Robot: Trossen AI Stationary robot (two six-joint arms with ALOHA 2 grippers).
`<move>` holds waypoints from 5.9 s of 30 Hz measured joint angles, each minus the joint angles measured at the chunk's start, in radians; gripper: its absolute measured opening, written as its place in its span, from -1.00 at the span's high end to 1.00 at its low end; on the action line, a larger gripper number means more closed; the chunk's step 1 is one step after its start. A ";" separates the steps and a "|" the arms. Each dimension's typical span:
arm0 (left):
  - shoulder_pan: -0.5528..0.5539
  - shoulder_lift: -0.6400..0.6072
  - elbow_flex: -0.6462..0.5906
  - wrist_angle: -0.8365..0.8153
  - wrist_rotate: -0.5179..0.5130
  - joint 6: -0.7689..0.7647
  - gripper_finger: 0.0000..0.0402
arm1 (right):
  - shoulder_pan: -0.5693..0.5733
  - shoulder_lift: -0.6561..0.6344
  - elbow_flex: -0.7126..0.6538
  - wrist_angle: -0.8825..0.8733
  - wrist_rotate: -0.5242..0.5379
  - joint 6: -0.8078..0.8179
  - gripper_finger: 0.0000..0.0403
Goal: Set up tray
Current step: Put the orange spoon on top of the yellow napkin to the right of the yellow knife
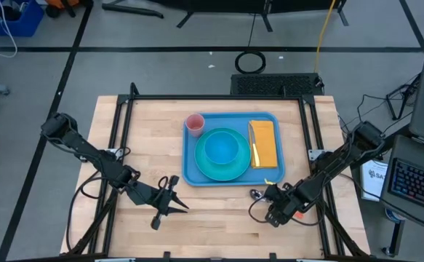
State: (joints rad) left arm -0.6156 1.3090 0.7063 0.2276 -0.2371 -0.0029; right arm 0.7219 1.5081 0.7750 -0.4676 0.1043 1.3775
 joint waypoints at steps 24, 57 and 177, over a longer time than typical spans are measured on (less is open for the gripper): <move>0.000 0.000 0.000 -0.008 0.000 0.000 0.69 | 0.000 0.021 -0.001 0.061 0.021 -0.064 0.26; 0.000 0.000 0.000 -0.013 0.000 -0.002 0.69 | 0.000 -0.011 -0.002 0.017 0.024 -0.054 0.26; 0.000 0.000 0.000 -0.017 0.001 -0.008 0.69 | -0.122 -0.215 -0.001 -0.159 0.553 0.098 1.00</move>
State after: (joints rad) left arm -0.6155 1.3087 0.7059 0.2106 -0.2361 -0.0106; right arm 0.5998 1.2926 0.7742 -0.6268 0.6574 1.4756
